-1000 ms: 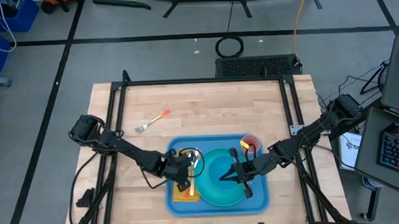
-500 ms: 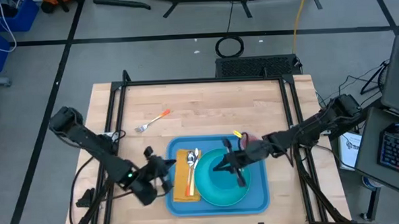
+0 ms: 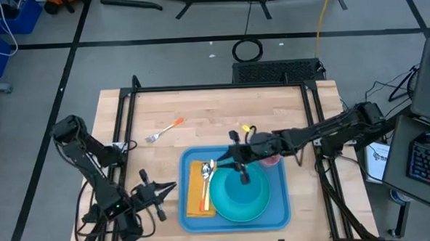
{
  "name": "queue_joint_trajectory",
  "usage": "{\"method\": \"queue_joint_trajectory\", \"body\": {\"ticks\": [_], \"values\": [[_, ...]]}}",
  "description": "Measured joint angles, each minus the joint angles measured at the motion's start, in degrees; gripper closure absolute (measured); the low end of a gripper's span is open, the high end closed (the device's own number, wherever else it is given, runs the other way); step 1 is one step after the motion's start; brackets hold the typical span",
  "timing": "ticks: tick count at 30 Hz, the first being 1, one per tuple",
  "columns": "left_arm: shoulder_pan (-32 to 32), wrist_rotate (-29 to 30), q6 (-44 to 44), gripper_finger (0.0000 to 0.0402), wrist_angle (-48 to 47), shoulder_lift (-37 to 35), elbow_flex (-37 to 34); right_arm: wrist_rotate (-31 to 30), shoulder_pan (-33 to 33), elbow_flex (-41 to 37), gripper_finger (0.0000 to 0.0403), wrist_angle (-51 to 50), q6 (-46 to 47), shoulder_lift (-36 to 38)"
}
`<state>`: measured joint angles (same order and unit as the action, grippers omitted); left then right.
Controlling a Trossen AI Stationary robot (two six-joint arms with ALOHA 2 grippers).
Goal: Set up tray
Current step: Put the orange fork on top of the yellow napkin to the left of the orange spoon
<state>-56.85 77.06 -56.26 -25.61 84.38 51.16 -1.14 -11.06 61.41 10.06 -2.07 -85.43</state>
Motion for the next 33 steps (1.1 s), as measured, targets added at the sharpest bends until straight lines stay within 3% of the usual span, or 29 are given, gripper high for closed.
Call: {"method": "queue_joint_trajectory", "body": {"ticks": [3, 7, 12, 16, 18, 24, 29, 33], "values": [[-2.6, 4.7, -0.1, 0.0375, -0.7, 0.0, 0.0, 3.4, 2.6, 2.3, 0.0292, -0.5, 0.2, -3.3], [-4.8, 6.6, -4.1, 0.0385, -4.5, 0.0, -0.1, 10.0, 6.7, 7.4, 0.0268, -2.0, 1.7, -7.8], [-5.7, 6.5, -11.8, 0.0398, -9.1, -0.1, 0.0, 13.6, 11.3, 17.9, 0.0266, -11.5, 0.9, -13.5], [-6.0, 7.0, -13.0, 0.0395, -9.1, -0.1, 0.0, 16.5, 13.6, 27.6, 0.0274, -21.3, -3.2, -18.2], [-6.0, 8.7, -14.8, 0.0387, -9.2, -0.1, 0.0, 16.3, 14.1, 31.7, 0.0276, -25.0, -6.1, -20.6], [-4.6, 4.9, -16.8, 0.0384, -7.5, -0.1, 0.0, 15.1, 15.1, 38.9, 0.0277, -34.3, -17.1, -26.0], [-8.5, 11.8, -15.5, 0.0398, -5.8, -0.1, 0.0, 14.8, 17.6, 46.3, 0.0277, -42.2, -19.2, -30.3], [-10.4, 12.4, -16.1, 0.0389, -5.8, -0.3, 0.0, 14.8, 19.4, 52.4, 0.0277, -46.8, -20.9, -34.3]]}}
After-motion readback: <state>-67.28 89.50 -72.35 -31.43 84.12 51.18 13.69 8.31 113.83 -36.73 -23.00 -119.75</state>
